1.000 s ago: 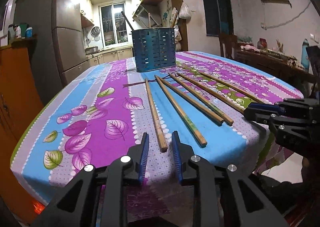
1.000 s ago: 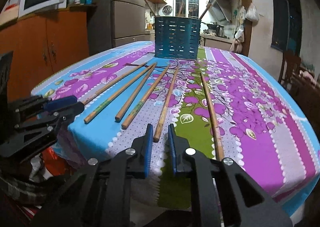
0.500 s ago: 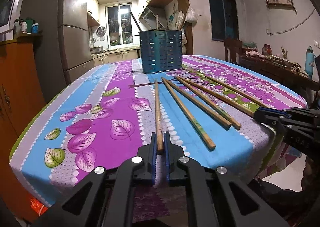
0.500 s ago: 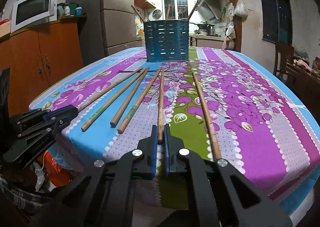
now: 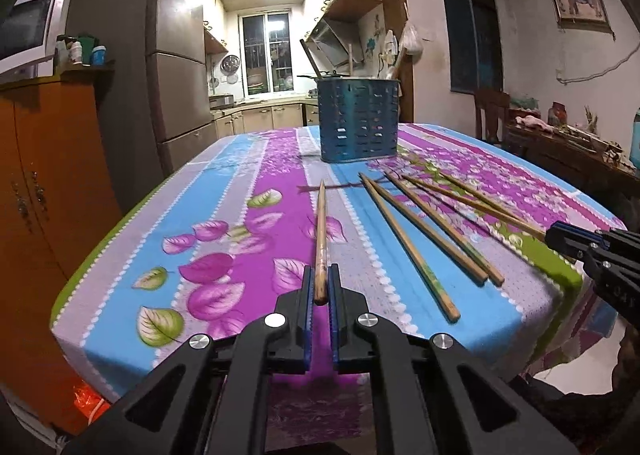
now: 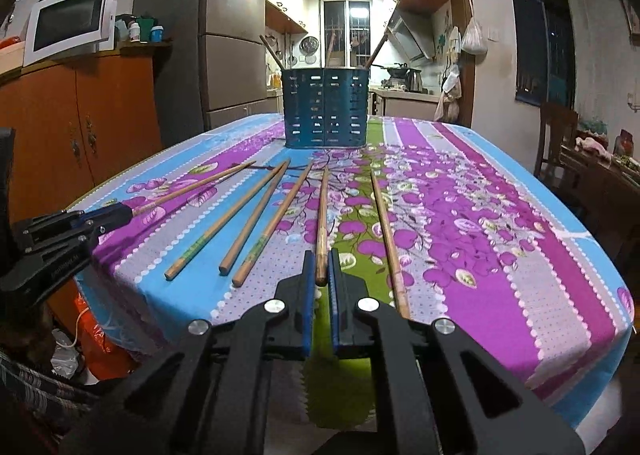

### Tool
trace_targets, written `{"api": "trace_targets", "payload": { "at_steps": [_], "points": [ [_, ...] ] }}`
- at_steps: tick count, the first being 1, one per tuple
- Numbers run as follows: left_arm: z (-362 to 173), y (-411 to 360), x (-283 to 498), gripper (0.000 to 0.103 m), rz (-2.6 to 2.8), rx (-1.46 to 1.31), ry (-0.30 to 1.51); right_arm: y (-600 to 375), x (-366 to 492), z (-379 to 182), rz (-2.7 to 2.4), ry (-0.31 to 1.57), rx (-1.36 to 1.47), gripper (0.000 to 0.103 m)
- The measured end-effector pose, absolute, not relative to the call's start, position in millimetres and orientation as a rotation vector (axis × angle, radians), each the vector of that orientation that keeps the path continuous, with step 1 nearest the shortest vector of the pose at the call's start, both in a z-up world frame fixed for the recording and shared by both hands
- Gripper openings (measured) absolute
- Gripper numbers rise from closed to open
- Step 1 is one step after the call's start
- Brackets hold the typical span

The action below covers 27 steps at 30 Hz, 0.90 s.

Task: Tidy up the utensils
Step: 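Close the left tool on one chopstick while the right tool grasps another, then carry both held chopsticks up to the blue holder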

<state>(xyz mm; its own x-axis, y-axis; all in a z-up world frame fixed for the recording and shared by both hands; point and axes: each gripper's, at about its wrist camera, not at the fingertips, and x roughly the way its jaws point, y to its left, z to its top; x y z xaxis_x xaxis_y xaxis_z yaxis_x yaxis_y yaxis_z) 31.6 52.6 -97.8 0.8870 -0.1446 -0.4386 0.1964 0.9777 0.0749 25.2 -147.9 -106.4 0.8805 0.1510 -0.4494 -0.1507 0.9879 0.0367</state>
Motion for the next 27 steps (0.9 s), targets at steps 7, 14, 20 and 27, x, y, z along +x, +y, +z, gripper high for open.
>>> {"api": "trace_targets", "payload": {
  "at_steps": [7,14,20,27],
  "points": [
    [-71,52,31,0.008,-0.146,0.135,0.435,-150,22,-82,0.156,0.404,-0.025,0.005],
    [-34,51,41,0.008,-0.106,0.134,0.42,-154,22,-44,0.165,0.295,-0.069,0.005],
    [-11,48,52,0.008,-0.055,0.147,0.399,-154,30,-17,0.183,0.232,-0.093,0.005],
    [4,46,62,0.008,-0.019,0.158,0.389,-154,33,-1,0.194,0.195,-0.109,0.005]
  ]
}}
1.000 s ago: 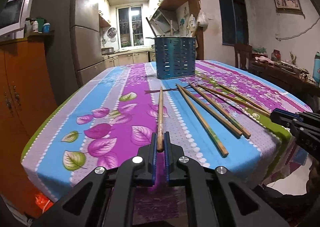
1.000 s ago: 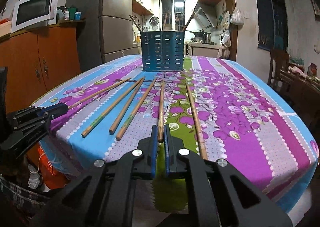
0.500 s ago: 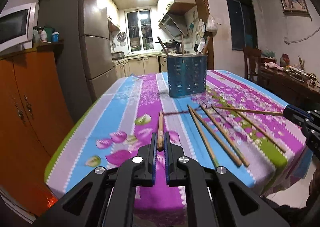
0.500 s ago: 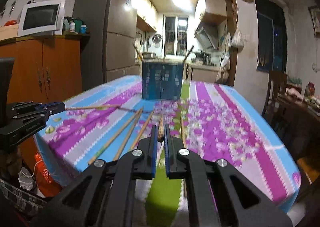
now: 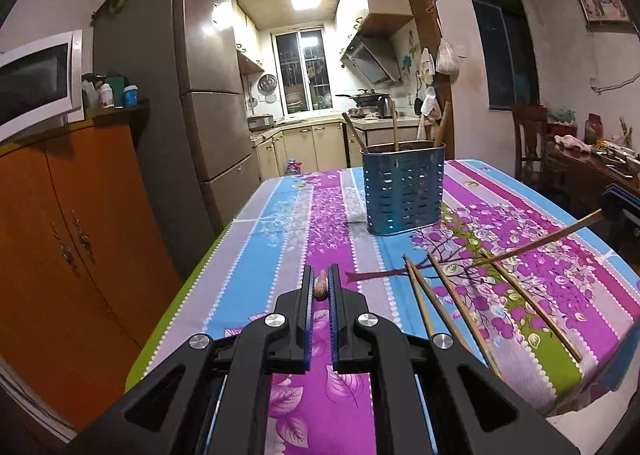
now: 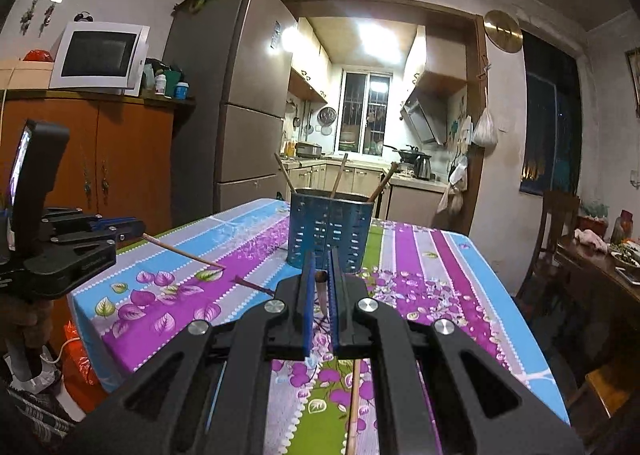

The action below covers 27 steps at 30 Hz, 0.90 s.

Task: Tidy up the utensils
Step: 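Carry both held chopsticks up to the blue holder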

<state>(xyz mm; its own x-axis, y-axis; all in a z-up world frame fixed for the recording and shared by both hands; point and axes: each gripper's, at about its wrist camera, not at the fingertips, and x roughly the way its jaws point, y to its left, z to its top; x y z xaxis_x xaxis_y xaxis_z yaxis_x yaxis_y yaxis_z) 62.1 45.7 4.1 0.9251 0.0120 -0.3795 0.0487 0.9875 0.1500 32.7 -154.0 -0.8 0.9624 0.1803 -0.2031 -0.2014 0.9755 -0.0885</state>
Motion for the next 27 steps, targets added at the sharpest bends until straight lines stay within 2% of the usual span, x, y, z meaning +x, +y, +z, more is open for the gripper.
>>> {"api": "trace_targets", "payload": {
  "at_steps": [18,27],
  "points": [
    [16,44,62,0.008,0.008,0.183,0.355,-161,29,30,0.198,0.131,-0.098,0.005],
    [30,49,55,0.008,-0.005,0.18,0.321,-170,39,44,0.23,0.16,-0.025,0.005]
  ]
}}
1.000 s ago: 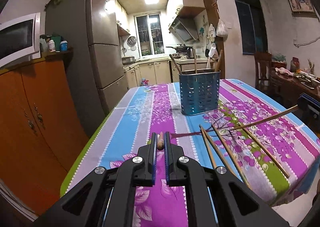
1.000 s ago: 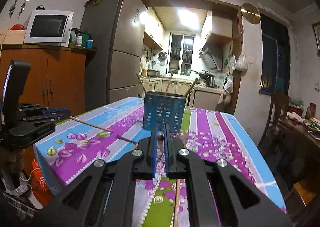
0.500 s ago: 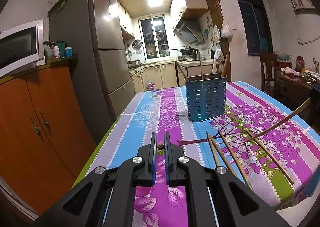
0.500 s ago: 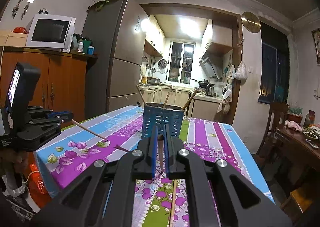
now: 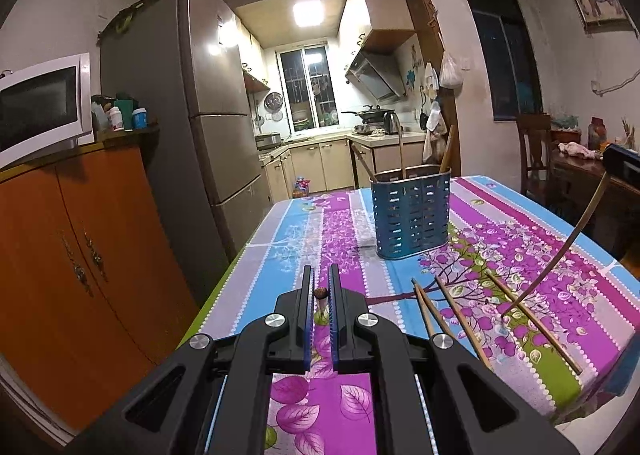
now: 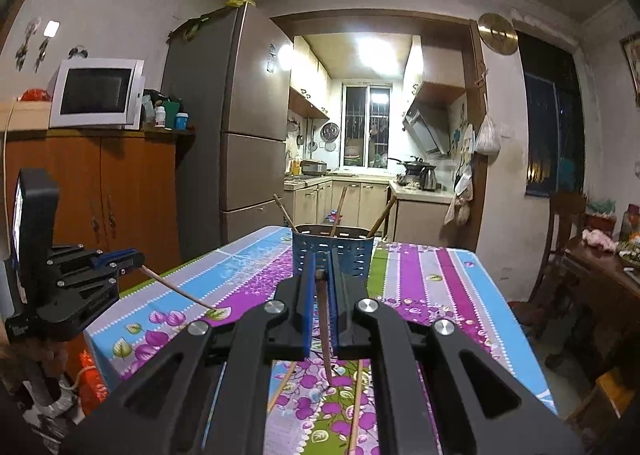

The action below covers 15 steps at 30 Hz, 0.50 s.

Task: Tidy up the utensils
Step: 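Carry both held chopsticks up to the blue holder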

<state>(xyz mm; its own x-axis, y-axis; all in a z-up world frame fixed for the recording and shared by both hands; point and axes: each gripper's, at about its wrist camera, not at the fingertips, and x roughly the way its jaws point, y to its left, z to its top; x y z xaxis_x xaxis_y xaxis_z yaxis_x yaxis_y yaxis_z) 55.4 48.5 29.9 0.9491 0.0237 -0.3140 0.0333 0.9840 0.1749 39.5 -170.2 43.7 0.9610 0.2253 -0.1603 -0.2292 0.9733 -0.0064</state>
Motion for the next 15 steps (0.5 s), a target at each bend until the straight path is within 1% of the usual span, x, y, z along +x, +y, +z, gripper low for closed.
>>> {"api": "trace_targets", "payload": {
  "at_steps": [7,15],
  "points": [
    [48,60,63,0.008,-0.131,0.108,0.364,-170,52,54,0.26,0.179,0.006,0.005],
    [72,72,77,0.008,-0.2,0.065,0.386,-166,67,67,0.28,0.157,-0.006,0.005]
  ]
}}
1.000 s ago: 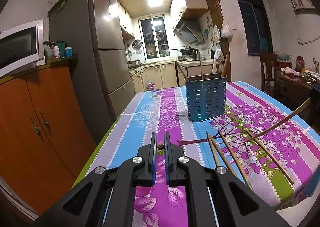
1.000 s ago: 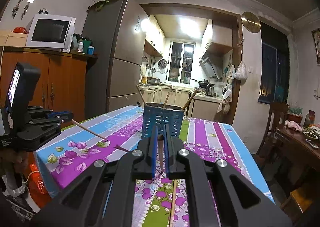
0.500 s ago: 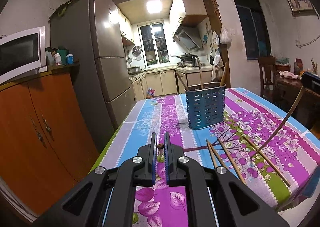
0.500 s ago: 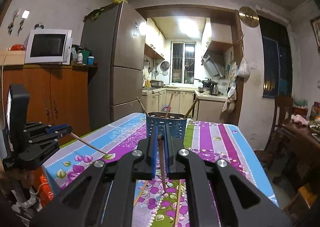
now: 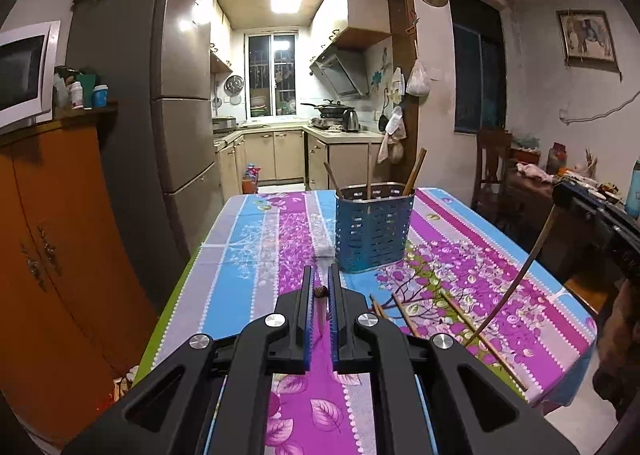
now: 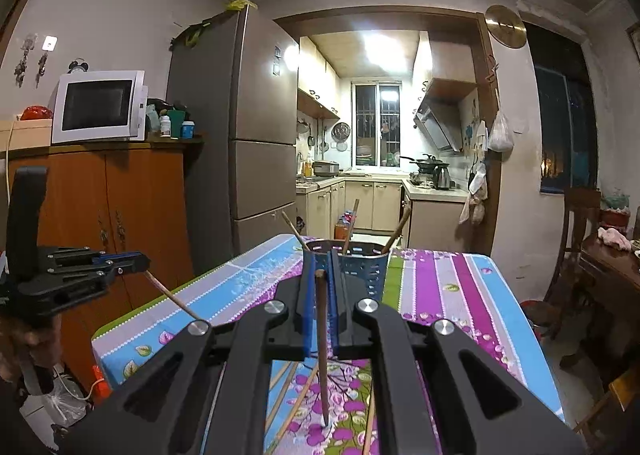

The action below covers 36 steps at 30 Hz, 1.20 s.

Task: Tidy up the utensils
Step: 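Carry both held chopsticks up to the blue holder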

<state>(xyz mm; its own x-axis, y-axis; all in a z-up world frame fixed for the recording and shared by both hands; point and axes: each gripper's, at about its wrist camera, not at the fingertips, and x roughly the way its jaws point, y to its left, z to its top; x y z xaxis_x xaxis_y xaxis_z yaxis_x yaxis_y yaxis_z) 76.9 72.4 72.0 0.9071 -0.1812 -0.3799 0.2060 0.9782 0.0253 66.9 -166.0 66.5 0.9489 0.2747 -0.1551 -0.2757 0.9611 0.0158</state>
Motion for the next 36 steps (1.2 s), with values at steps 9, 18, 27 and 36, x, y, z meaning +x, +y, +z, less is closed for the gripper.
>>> {"api": "trace_targets", "payload": {
  "at_steps": [9,18,27,36],
  "points": [
    [99,70,83,0.008,-0.244,0.051,0.343,-167,82,78,0.321,0.156,-0.003,0.005],
    [109,52,97,0.008,-0.334,0.037,0.322,-172,102,82,0.363,0.193,0.014,0.005],
    [170,15,147,0.008,-0.396,0.043,0.164,-184,150,134,0.368,0.126,0.046,0.005],
    [227,-12,238,0.008,-0.351,-0.003,0.019,-192,223,197,0.309,-0.034,0.079,0.005]
  ]
}}
